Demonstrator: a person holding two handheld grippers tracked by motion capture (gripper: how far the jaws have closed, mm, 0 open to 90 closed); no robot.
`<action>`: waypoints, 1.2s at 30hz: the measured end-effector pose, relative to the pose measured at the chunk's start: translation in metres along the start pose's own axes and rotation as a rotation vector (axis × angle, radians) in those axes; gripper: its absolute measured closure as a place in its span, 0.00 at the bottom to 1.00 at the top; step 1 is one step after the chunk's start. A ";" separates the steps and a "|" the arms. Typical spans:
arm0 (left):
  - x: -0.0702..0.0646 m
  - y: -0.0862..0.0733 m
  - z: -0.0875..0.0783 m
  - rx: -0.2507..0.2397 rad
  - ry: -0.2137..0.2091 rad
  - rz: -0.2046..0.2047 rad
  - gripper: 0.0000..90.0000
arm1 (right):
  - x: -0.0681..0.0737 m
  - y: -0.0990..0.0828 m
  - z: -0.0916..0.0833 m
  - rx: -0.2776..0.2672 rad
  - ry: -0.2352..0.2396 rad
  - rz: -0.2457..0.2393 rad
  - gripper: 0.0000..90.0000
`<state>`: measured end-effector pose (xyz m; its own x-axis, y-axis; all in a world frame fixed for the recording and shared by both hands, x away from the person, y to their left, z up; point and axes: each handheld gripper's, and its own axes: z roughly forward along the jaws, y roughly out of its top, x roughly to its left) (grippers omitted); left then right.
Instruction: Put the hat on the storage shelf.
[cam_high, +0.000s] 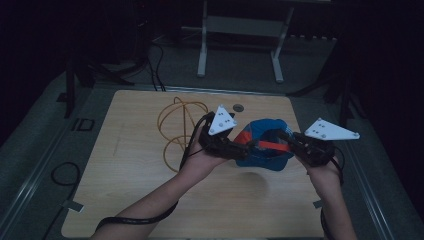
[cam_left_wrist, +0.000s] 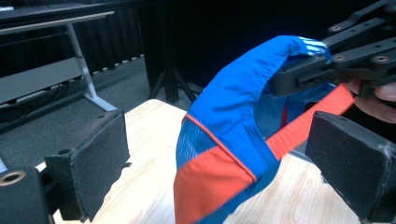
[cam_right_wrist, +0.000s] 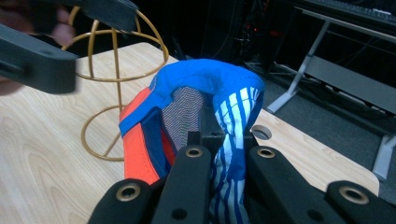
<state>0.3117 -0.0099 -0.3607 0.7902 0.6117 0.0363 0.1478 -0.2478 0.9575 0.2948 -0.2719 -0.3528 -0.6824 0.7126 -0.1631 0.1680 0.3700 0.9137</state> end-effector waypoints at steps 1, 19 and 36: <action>0.000 0.001 0.003 0.004 -0.001 0.000 0.07 | 0.001 0.001 -0.001 -0.002 0.001 -0.006 0.99; -0.001 -0.003 0.035 0.143 -0.089 0.029 0.63 | 0.016 0.007 0.000 -0.010 0.049 -0.042 0.99; -0.011 0.006 0.029 0.090 -0.016 0.080 0.97 | 0.025 -0.004 0.003 -0.012 0.078 -0.020 0.99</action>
<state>0.3214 -0.0396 -0.3638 0.8111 0.5751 0.1067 0.1359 -0.3627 0.9219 0.2789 -0.2539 -0.3611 -0.7392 0.6560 -0.1523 0.1454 0.3762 0.9150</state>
